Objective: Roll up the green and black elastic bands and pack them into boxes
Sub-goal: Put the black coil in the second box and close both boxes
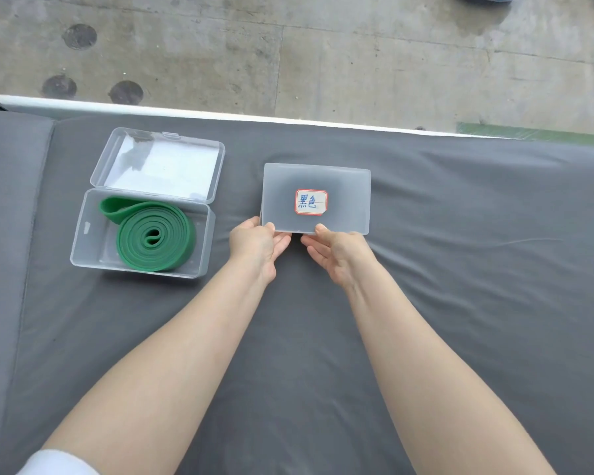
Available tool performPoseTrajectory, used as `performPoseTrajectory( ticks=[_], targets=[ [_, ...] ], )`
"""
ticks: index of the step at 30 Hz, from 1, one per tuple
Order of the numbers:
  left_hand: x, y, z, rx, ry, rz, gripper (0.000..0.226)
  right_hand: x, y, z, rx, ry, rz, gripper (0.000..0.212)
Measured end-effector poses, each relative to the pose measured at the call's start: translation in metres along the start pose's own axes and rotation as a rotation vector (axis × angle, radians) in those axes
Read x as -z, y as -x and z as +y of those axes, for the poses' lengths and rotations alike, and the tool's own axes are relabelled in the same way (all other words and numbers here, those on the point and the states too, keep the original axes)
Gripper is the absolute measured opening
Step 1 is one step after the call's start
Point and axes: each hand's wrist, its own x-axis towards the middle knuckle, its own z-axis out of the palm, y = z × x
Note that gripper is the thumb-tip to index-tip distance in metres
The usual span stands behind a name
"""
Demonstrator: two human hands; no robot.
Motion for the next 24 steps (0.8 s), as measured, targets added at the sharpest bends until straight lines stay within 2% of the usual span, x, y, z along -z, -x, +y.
performPoseTrajectory(
  ticks=[6,12,16,19,21,24],
  targets=[
    [0.001,0.003,-0.008,-0.008,0.074,0.002,0.029,-0.001,0.002,0.016,0.123,0.109,0.010,0.027],
    [0.002,0.004,-0.012,-0.036,0.057,0.028,0.035,-0.006,0.002,0.016,0.071,0.129,0.058,0.030],
    [0.004,0.005,-0.014,-0.039,0.032,0.019,0.034,-0.007,0.007,0.022,0.126,0.214,0.103,0.027],
    [0.007,0.006,-0.013,-0.035,-0.007,-0.027,0.037,-0.001,0.012,0.019,0.126,0.173,0.060,0.027],
    [0.010,0.008,-0.011,-0.036,-0.070,-0.053,0.040,0.008,0.018,0.011,0.095,0.136,0.018,0.033],
    [0.015,0.013,-0.012,-0.040,-0.188,-0.051,0.041,0.021,0.031,-0.001,0.050,0.183,0.052,0.048]
  ],
)
